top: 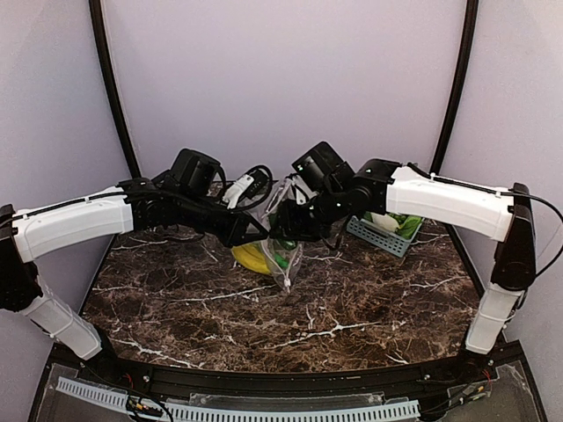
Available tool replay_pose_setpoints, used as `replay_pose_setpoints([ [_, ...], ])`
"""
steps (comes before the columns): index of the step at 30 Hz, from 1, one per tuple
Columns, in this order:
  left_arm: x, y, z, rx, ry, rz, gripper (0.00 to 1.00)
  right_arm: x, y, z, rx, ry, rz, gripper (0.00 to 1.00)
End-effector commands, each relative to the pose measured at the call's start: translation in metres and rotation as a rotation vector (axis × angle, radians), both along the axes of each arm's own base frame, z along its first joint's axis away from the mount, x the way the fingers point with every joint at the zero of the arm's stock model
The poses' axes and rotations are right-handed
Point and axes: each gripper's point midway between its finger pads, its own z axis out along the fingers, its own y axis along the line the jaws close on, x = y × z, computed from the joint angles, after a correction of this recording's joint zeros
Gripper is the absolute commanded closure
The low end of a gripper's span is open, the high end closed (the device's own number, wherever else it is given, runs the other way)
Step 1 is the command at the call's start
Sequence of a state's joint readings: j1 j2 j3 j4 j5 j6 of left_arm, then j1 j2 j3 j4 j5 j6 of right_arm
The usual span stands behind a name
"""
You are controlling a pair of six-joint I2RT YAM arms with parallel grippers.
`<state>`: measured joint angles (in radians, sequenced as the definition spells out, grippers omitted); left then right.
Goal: Place the food in the zip-top bag and seal the zipper
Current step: Place the fake vegetable in the zipper food storage bag.
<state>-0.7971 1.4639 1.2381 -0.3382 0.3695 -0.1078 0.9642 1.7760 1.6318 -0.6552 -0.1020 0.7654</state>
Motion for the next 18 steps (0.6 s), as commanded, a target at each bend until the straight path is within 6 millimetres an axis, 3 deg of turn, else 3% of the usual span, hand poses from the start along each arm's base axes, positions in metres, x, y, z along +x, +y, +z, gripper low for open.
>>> replay_pose_setpoints([
  [1, -0.006, -0.003, 0.016, -0.032, -0.032, -0.030, 0.99, 0.006, 0.002, -0.007, -0.061, -0.063, 0.012, 0.63],
  [8, -0.003, -0.001, 0.015, -0.019, -0.037, -0.016, 0.99, 0.007, 0.000, -0.016, -0.103, -0.079, 0.028, 0.59],
  [18, -0.001, 0.001, 0.013, -0.009, -0.040, -0.005, 0.99, 0.007, -0.002, -0.017, -0.123, -0.095, 0.041, 0.44],
])
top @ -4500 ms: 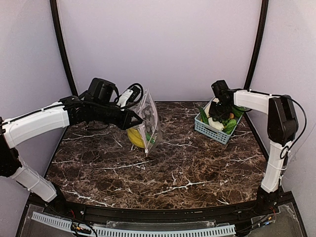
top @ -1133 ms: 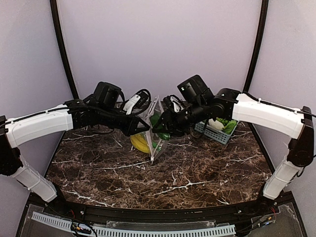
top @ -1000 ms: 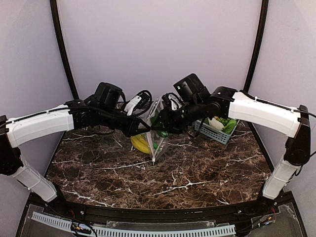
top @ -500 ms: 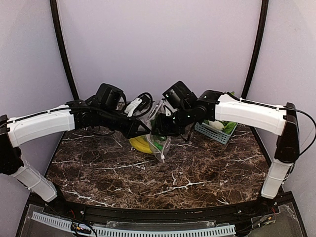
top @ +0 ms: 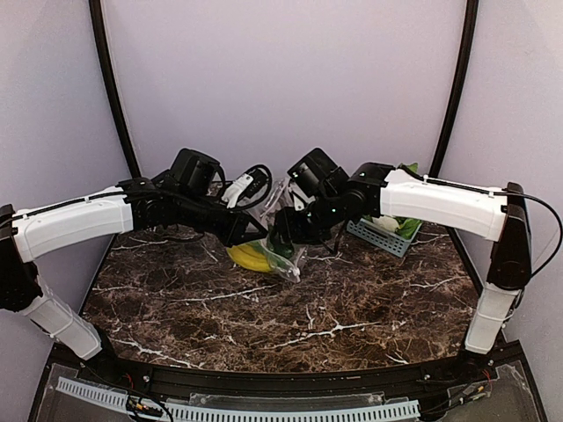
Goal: Place the food in the zip-top bag and seal the zipper
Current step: Place the fake vegetable in the zipper food storage bag.
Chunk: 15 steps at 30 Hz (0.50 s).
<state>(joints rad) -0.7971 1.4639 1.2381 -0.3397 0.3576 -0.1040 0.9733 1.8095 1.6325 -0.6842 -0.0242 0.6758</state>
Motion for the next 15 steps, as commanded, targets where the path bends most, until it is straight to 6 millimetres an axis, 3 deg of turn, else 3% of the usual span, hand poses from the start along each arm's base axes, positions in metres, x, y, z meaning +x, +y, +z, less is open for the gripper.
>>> replay_pose_setpoints([
  [1, -0.002, 0.000, 0.013, -0.015, -0.033, -0.013, 0.99, 0.000, 0.004, 0.005, -0.011, -0.030, 0.016, 0.43],
  [10, -0.001, 0.001, 0.012, -0.007, -0.037, -0.002, 0.99, -0.001, 0.003, 0.009, -0.006, -0.038, 0.021, 0.40],
  [15, 0.018, 0.017, 0.007, 0.038, -0.054, 0.102, 0.99, -0.005, 0.004, 0.021, 0.026, -0.053, 0.051, 0.39],
])
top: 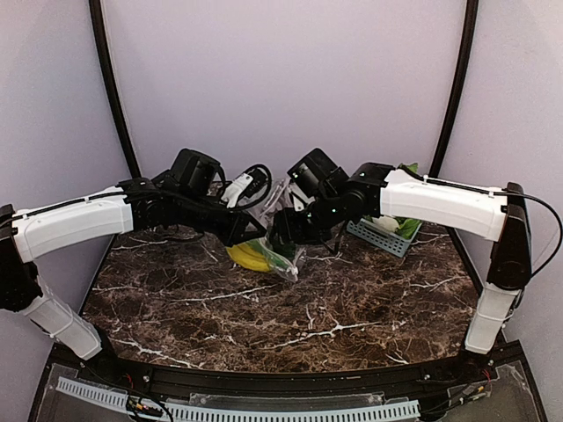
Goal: Place the food in the zip-top bag and seal the zipper
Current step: Place the fake vegetable in the zipper food storage bag.
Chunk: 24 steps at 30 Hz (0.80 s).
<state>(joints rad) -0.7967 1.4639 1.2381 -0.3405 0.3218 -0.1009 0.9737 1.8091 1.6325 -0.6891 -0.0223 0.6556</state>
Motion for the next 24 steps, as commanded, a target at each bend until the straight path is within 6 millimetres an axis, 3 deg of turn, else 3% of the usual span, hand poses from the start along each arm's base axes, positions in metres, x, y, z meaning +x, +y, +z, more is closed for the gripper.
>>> replay_pose_setpoints([
  [1, 0.015, 0.015, 0.009, 0.017, -0.028, 0.090, 0.99, -0.006, 0.005, 0.025, 0.046, -0.049, 0.045, 0.39],
  [3, 0.020, 0.019, 0.009, 0.004, -0.011, 0.109, 0.99, -0.009, 0.004, 0.032, 0.067, -0.061, 0.057, 0.39],
  [8, 0.026, 0.025, 0.012, -0.008, -0.010, 0.130, 0.99, -0.023, 0.005, 0.070, 0.197, -0.163, 0.137, 0.32],
  [12, 0.029, 0.029, 0.014, -0.010, -0.015, 0.149, 0.99, -0.029, -0.007, 0.090, 0.241, -0.222, 0.143, 0.29],
  [17, 0.034, 0.035, 0.016, -0.004, -0.029, 0.177, 0.99, -0.030, -0.031, 0.097, 0.206, -0.275, 0.107, 0.25],
  [24, 0.035, 0.039, 0.021, -0.007, -0.050, 0.191, 0.99, -0.018, -0.078, 0.100, 0.057, -0.361, -0.022, 0.18],
])
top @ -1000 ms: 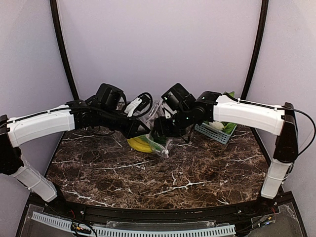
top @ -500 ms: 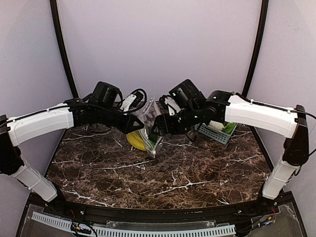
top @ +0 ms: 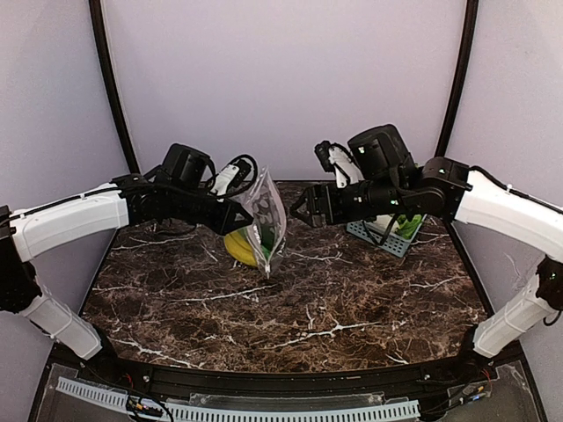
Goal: Place the food in the zip-top bag and seal the zipper
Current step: Place the fake vegetable in the zipper food storage bag, then pick up the fake vegetable from the bin.
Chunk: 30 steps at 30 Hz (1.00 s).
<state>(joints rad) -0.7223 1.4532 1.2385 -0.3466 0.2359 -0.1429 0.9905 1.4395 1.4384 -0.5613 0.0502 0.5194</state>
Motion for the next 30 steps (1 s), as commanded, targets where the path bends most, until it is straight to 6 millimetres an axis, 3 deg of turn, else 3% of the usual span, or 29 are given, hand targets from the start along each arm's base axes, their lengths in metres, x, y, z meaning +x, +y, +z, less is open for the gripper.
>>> replay_pose_setpoints([
  [1, 0.000, 0.008, 0.020, -0.023, -0.040, 0.022, 0.99, 0.010, -0.039, -0.005, -0.114, -0.070, -0.121, 0.17],
  [5, -0.001, 0.005, 0.018, -0.031, -0.021, 0.011, 0.99, 0.027, -0.071, -0.019, -0.168, -0.045, -0.208, 0.17],
  [14, -0.004, -0.001, 0.036, -0.094, 0.000, -0.021, 0.99, 0.076, -0.129, -0.061, -0.246, 0.064, -0.316, 0.18],
  [21, 0.003, 0.009, 0.030, -0.092, -0.016, 0.013, 0.99, 0.114, -0.159, -0.087, -0.324, 0.102, -0.367, 0.24],
  [26, 0.003, 0.021, 0.023, -0.063, -0.023, 0.028, 0.99, 0.138, -0.162, -0.097, -0.304, 0.115, -0.362, 0.25],
  [30, 0.003, 0.027, 0.029, -0.054, -0.058, 0.044, 0.99, 0.161, -0.173, -0.109, -0.332, 0.129, -0.395, 0.32],
])
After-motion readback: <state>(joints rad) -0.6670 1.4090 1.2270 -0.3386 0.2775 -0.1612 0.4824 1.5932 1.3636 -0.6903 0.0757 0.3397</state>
